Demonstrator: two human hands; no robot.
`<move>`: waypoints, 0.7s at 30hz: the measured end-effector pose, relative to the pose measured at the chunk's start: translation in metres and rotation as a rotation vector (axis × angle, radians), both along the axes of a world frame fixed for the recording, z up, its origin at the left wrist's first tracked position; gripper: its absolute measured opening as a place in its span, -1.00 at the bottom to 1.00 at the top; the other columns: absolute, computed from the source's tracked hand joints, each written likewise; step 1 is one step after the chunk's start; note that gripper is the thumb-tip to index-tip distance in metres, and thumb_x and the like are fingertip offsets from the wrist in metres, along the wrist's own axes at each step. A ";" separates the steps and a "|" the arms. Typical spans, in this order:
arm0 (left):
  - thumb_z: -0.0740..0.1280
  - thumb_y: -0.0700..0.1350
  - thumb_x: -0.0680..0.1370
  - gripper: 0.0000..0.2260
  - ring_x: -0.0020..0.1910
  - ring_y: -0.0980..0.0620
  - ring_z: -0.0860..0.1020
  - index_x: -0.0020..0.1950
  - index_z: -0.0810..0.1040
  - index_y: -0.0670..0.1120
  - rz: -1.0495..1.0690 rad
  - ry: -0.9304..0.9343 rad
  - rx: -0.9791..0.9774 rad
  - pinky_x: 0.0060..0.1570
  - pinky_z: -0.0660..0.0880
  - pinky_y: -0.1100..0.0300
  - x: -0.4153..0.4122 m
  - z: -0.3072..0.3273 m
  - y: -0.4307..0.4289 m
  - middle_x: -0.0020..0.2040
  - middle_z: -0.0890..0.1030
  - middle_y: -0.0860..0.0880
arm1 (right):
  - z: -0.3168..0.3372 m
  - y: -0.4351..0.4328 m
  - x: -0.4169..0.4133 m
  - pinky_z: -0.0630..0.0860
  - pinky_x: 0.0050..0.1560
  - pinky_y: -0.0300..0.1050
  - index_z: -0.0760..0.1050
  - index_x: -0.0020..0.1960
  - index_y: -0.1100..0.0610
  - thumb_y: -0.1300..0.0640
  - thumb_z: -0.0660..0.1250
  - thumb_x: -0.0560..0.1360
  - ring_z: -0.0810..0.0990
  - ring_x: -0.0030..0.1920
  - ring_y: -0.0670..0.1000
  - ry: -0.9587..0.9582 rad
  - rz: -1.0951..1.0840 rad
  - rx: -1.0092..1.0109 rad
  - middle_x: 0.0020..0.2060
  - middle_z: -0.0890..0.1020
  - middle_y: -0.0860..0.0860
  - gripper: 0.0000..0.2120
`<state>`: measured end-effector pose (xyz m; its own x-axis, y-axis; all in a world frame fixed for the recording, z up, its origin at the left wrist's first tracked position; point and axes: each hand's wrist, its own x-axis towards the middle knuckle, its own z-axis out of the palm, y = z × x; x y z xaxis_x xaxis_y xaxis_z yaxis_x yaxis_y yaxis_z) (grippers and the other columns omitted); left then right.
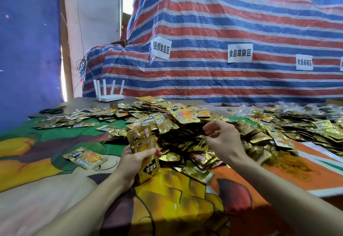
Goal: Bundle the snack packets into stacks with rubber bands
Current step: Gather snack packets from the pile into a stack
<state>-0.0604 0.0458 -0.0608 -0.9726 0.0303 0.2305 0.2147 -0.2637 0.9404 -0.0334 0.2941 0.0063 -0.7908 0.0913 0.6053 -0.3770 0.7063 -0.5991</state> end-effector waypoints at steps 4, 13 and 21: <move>0.43 -0.34 0.41 -0.69 -0.03 -0.23 0.68 0.15 0.65 -0.24 -0.061 -0.036 -0.079 0.11 0.58 -0.15 0.001 0.017 -0.015 0.07 0.70 -0.23 | -0.003 -0.063 -0.020 0.66 -0.25 -0.18 0.59 0.00 0.09 0.38 0.42 0.48 0.65 -0.13 -0.05 -0.027 0.244 -0.114 -0.11 0.62 -0.05 -0.78; 0.46 -0.28 0.31 -0.63 0.00 -0.25 0.65 0.09 0.66 -0.33 -0.043 -0.187 -0.034 0.07 0.58 -0.16 -0.017 0.026 -0.077 0.05 0.65 -0.38 | -0.013 -0.145 -0.068 0.64 -0.27 -0.16 0.60 -0.07 0.04 0.32 0.50 0.45 0.67 -0.16 -0.09 0.094 0.419 -0.174 -0.17 0.64 -0.09 -0.79; 0.45 -0.25 0.34 -0.69 -0.15 -0.09 0.67 0.07 0.72 -0.14 -0.313 -0.161 0.303 -0.08 0.63 0.00 -0.029 0.020 -0.093 -0.07 0.69 -0.11 | -0.032 -0.143 -0.073 0.59 -0.12 -0.23 0.65 0.17 0.04 0.32 0.39 0.51 0.64 -0.11 -0.14 0.015 0.575 0.112 -0.08 0.69 -0.09 -0.70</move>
